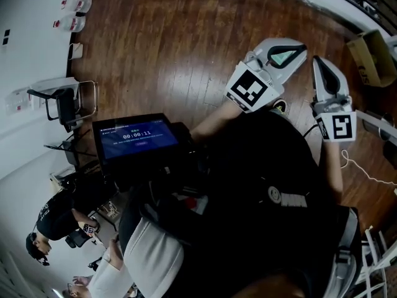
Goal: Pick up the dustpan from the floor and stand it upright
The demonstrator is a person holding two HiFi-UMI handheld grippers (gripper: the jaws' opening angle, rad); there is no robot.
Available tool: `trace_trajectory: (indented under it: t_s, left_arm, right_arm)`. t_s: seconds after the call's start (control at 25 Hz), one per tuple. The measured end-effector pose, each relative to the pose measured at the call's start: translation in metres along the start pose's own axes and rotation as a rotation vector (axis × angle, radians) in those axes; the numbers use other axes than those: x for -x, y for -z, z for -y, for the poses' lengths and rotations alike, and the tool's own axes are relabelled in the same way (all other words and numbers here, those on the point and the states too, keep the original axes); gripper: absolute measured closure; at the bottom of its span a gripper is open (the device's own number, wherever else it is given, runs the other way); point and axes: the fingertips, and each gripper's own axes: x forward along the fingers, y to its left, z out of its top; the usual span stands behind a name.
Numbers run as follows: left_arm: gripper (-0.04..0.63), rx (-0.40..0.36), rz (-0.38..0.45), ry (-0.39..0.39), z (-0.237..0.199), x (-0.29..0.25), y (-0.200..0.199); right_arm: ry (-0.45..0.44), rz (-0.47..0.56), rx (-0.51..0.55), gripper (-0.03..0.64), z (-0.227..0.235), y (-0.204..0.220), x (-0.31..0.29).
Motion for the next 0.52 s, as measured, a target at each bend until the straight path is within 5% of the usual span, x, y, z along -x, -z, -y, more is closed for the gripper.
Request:
trace_trajectory:
  t_s: [0.52]
  left_arm:
    - [0.578,-0.028,0.025,-0.015,-0.010,-0.008,-0.010]
  right_arm:
    - [-0.043,0.013,0.046,0.615,0.004,-0.007,-0.014]
